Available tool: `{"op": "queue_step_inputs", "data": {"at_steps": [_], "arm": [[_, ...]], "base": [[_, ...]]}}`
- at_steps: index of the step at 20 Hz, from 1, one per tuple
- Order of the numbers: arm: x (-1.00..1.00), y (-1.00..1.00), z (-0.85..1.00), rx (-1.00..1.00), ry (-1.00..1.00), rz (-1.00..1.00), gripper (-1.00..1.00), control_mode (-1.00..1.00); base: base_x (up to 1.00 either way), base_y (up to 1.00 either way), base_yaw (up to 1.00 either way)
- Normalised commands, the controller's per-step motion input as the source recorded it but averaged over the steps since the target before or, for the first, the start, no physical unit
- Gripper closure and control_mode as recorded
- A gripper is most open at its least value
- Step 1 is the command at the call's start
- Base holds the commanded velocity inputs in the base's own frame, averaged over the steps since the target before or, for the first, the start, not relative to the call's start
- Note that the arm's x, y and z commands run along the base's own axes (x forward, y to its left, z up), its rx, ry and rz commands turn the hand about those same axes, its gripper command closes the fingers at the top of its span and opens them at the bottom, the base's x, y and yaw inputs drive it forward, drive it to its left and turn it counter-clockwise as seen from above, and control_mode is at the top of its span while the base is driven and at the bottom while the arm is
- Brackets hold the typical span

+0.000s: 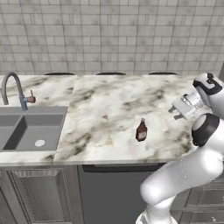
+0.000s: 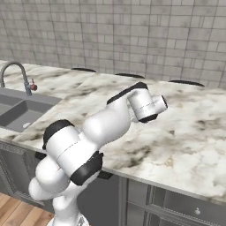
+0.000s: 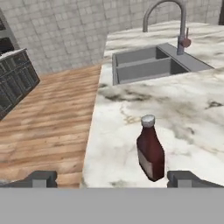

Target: Place the condiment bottle and ketchup from the counter to the top shelf of the fridge. If the existing items in the fridge are on the top shelf, move them to other shelves.

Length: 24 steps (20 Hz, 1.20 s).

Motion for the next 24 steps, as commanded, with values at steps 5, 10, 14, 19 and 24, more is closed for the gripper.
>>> {"op": "queue_step_inputs", "data": {"at_steps": [5,10,14,19,24], "arm": [[0.15,0.48,-0.34,0.24,-0.18,0.16,-1.00,-1.00],[0.02,0.17,-0.01,0.05,-0.01,0.05,-1.00,-1.00],[0.00,0.29,-0.10,0.00,0.00,0.01,-1.00,-1.00],[0.00,0.44,-0.18,0.00,0.00,0.00,-1.00,-1.00],[0.00,0.27,-0.15,0.00,0.00,0.00,-1.00,-1.00]], "base": [[0.00,0.00,0.00],[0.00,0.00,0.00],[0.00,0.00,0.00],[0.00,0.00,0.00],[0.00,0.00,0.00]]}}
